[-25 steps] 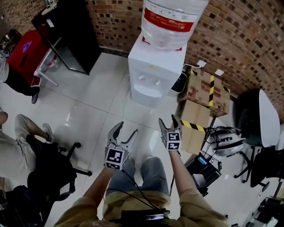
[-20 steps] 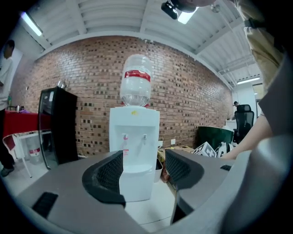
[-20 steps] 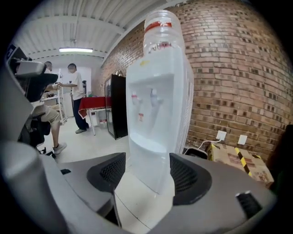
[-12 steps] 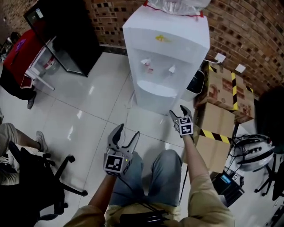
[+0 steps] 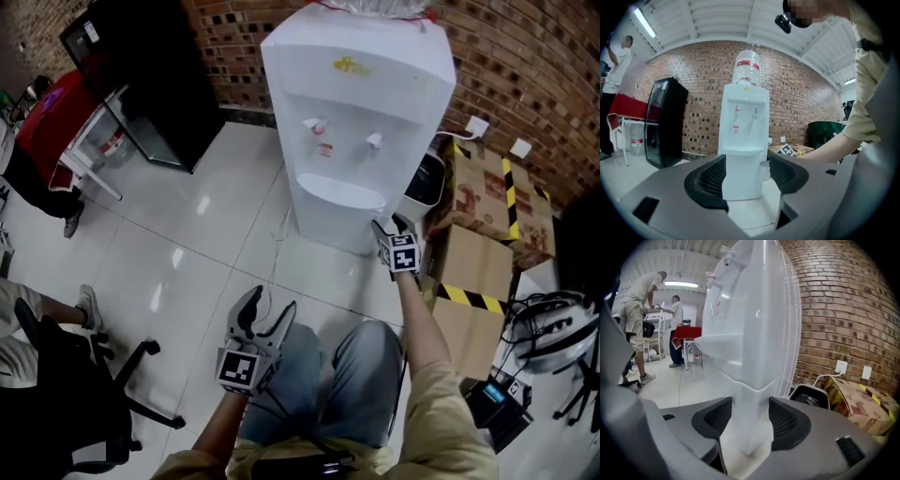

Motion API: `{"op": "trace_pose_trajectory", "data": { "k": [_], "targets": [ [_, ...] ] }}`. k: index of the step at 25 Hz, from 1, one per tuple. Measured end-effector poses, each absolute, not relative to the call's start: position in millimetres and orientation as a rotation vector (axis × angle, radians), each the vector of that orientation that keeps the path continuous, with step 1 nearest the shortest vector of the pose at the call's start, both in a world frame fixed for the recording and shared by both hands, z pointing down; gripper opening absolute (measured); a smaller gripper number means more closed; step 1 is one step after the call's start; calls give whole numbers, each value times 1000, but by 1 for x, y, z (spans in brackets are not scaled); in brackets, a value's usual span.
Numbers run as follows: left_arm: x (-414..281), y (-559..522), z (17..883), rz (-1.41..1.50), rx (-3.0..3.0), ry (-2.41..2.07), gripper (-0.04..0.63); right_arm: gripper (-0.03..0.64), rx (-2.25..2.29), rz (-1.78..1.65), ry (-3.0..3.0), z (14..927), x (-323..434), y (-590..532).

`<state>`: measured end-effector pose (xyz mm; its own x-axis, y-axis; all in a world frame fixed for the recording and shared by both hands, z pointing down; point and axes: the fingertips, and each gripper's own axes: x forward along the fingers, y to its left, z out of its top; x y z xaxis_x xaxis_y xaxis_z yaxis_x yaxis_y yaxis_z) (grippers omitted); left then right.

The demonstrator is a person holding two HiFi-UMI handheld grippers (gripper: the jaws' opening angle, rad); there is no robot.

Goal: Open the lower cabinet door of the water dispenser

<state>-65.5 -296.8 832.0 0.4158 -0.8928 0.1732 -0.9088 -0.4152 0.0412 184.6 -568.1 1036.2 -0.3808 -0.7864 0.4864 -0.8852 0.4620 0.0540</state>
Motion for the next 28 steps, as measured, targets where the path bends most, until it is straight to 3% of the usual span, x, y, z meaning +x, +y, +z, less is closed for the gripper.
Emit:
{"op": "trace_pose_trajectory", "data": {
  "k": [13,28],
  "targets": [
    [-53,-293,833,92,2587,-1607,275,137,1239,324,-2423,1030,158,-485],
    [-47,-304,842,100,2584,-1554,275,132,228,420,-2773,1017,28,-357]
  ]
}}
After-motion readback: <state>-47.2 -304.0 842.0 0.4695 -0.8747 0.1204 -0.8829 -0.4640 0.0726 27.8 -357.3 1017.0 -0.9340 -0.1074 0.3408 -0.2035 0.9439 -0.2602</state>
